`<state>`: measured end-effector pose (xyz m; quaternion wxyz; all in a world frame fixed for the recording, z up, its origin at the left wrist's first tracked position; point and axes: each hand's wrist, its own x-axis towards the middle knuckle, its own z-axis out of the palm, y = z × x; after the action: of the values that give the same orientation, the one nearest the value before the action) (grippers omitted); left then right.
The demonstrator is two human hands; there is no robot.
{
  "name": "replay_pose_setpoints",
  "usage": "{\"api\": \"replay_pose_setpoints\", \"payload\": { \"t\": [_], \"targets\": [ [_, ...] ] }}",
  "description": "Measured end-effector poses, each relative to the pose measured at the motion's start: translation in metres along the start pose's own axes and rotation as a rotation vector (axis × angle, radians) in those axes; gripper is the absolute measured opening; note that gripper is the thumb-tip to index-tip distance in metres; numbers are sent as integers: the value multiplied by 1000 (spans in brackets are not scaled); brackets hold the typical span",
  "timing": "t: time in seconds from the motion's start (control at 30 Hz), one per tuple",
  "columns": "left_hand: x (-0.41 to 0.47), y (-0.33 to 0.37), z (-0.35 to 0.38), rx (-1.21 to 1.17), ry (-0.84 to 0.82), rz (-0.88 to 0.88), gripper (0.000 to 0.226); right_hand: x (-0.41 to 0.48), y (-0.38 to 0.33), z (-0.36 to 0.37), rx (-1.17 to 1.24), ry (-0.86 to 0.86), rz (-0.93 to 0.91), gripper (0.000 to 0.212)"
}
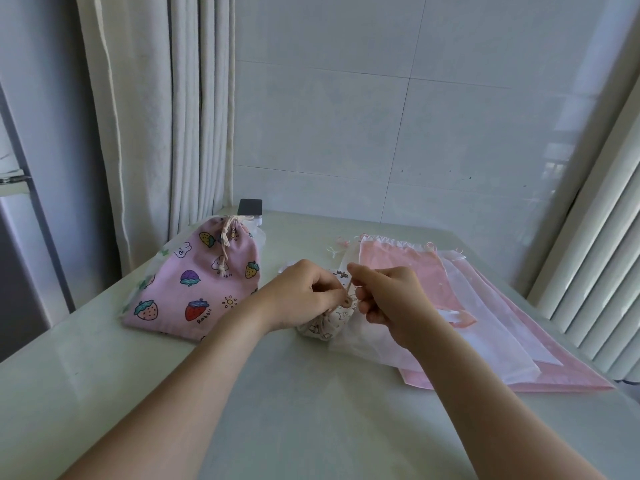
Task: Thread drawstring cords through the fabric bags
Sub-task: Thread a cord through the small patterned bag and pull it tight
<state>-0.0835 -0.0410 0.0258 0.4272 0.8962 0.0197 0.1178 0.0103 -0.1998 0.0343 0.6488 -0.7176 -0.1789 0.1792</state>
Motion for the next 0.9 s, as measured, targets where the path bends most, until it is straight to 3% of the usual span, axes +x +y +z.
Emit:
{"api": "replay_pose_setpoints", "payload": {
  "t": [0.1, 0.2, 0.33, 0.5, 0.7, 0.9],
  "targets": [
    [2, -1, 3, 41, 57, -14, 23, -2, -5, 0, 235, -120, 49, 21],
    [3, -3, 4, 51, 126, -36, 27, -1, -6, -3, 309, -117, -134, 22],
    [4, -5, 2, -22, 220, -64, 23, 0, -2, -2, -107, 42, -457, 22],
    [4, -7, 1, -121, 190, -91, 25, 0, 9, 8, -596, 40, -746, 19],
    [2, -5, -1, -204, 145, -103, 24, 0, 8, 8, -717, 43, -803, 28],
    [3, 1, 1, -217, 218, -118, 22, 2, 8, 14, -674, 181, -747, 11]
  ]
}}
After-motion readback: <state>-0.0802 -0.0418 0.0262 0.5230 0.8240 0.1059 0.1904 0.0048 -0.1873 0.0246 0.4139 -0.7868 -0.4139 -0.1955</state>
